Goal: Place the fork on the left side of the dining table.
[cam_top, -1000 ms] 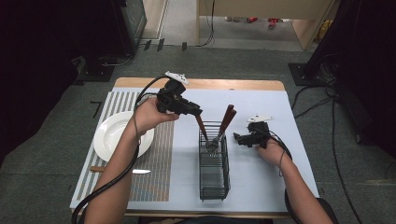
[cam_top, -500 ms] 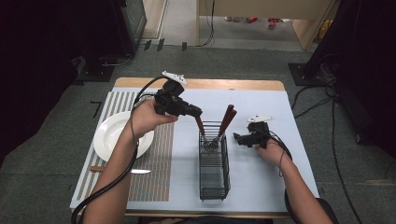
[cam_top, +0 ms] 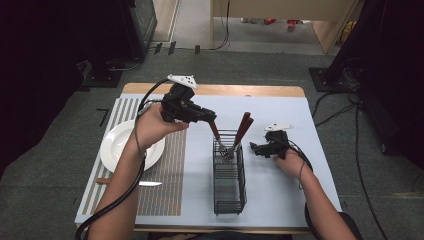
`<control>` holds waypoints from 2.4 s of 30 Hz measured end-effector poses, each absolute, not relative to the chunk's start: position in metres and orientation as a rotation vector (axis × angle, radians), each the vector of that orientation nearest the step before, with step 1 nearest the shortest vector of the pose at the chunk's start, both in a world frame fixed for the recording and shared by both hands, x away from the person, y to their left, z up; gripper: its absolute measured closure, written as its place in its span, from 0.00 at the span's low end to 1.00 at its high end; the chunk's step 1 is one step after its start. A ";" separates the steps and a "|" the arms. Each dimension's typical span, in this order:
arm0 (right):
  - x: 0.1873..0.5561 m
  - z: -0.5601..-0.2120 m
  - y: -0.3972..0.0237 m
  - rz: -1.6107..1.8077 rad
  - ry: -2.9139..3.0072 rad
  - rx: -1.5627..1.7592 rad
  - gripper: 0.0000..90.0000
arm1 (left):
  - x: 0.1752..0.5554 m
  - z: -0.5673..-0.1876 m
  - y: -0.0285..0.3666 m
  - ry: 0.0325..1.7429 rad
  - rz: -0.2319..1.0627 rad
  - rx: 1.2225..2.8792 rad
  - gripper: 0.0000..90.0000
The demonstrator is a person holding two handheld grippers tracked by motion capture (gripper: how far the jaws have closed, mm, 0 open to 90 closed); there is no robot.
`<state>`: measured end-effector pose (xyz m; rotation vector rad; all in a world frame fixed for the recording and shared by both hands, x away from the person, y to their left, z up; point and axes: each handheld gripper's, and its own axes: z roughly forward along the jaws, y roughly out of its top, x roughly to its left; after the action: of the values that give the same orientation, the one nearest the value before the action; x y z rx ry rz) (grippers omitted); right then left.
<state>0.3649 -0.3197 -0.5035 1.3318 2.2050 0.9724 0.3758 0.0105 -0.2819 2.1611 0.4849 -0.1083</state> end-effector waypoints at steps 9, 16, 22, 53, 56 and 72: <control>0.365 -0.503 -0.320 0.971 2.205 1.333 0.10 | 0.373 -0.270 0.024 0.518 -0.078 2.108 0.91; 0.365 -0.503 -0.320 0.971 2.205 1.333 0.10 | 0.370 -0.259 0.036 0.524 -0.060 2.062 0.91; 0.365 -0.503 -0.320 0.971 2.205 1.332 0.10 | 0.367 -0.253 0.043 0.511 -0.050 2.034 0.91; 0.365 -0.504 -0.320 0.975 2.203 1.332 0.10 | 0.393 -0.240 0.101 0.642 0.097 1.938 0.91; 0.365 -0.504 -0.320 0.974 2.205 1.331 0.10 | 0.404 -0.243 0.105 0.664 0.109 1.934 0.91; 0.365 -0.504 -0.320 0.974 2.203 1.333 0.10 | 0.445 -0.266 0.133 0.793 0.160 1.890 0.91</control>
<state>0.3646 -0.3195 -0.5036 1.3331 2.2029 0.9744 0.4447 0.1328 -0.2665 1.8896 0.7928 0.1600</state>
